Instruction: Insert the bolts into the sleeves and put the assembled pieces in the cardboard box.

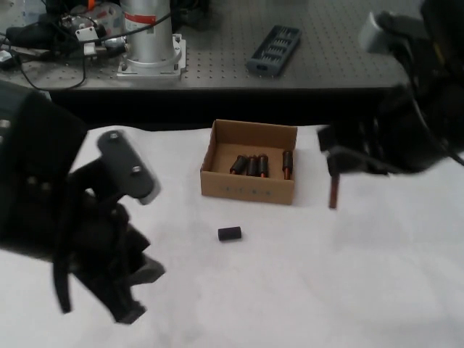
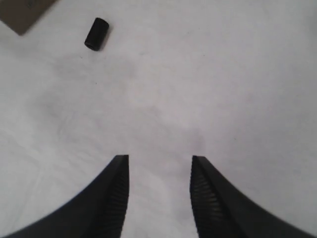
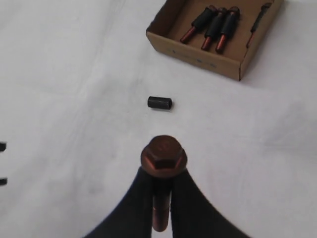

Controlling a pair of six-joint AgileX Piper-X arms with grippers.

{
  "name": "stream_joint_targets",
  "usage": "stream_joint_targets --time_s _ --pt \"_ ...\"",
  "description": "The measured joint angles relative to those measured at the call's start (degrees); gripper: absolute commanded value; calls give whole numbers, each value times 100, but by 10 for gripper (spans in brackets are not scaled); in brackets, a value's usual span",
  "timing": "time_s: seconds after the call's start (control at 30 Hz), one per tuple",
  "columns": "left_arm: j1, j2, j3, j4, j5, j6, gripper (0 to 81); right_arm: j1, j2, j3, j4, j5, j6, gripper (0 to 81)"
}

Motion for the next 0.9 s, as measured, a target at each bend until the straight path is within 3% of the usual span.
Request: stream_joint_targets --time_s 0.17,0.33,0.47,0.7,0.9 --pt "0 468 0 -678 222 0 427 0 -524 520 -17 -43 2 19" --pt "0 1110 -68 -1366 270 109 425 0 -1389 1110 -82 -142 -5 19" --pt "0 2016 -581 -1595 300 1064 425 0 -1839 1394 -97 -228 -19 19" --pt "0 3348 -1839 -1446 303 2013 425 0 -1973 1525 -115 -514 -19 19" --pt "-11 3893 -2459 -1115 303 2080 419 0 -1984 1546 -113 -568 -19 19"
